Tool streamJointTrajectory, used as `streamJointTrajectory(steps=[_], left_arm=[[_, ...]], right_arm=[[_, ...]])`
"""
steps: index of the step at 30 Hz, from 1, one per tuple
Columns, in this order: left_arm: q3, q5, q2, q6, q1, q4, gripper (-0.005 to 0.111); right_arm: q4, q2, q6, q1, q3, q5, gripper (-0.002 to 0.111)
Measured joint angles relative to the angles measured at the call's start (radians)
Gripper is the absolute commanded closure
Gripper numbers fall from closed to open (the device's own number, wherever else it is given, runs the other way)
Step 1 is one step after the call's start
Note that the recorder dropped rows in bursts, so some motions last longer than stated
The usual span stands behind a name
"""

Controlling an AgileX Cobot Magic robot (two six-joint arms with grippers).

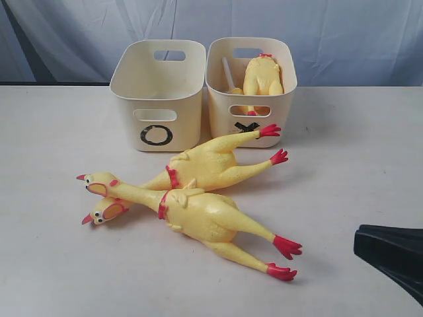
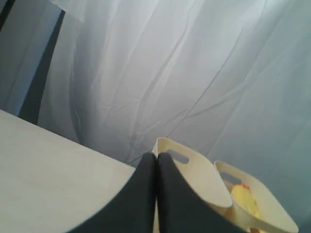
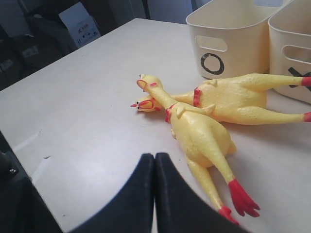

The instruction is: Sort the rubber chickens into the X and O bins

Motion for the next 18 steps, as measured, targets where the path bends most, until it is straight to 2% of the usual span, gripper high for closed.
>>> streamJointTrajectory(steps=[3, 4, 6, 9, 10, 12, 14, 18], left_arm=[[-0.089, 0.112, 0.106, 0.308, 0.000, -0.179, 0.107], [-0.128, 0.164, 0.156, 0.478, 0.000, -0.282, 0.107], [-0.184, 0.242, 0.248, 0.681, 0.000, -0.396, 0.102], [-0.267, 0.334, 0.417, 0.871, 0.000, -0.446, 0.081], [-0.283, 0.348, 0.450, 0.902, 0.000, -0.447, 0.070], [-0.311, 0.385, 0.542, 0.974, 0.000, -0.466, 0.058], [-0.330, 0.437, 0.632, 1.088, 0.000, -0.501, 0.052], [-0.337, 0.529, 0.787, 1.428, -0.008, -0.568, 0.052]], right_arm=[[0.004, 0.000, 0.000, 0.000, 0.000, 0.005, 0.109], [0.004, 0.000, 0.000, 0.000, 0.000, 0.005, 0.109], [0.004, 0.000, 0.000, 0.000, 0.000, 0.005, 0.109], [0.006, 0.000, 0.000, 0.000, 0.000, 0.005, 0.109], [0.007, 0.000, 0.000, 0.000, 0.000, 0.005, 0.109], [0.007, 0.000, 0.000, 0.000, 0.000, 0.005, 0.109], [0.007, 0.000, 0.000, 0.000, 0.000, 0.007, 0.109], [0.007, 0.000, 0.000, 0.000, 0.000, 0.009, 0.109]])
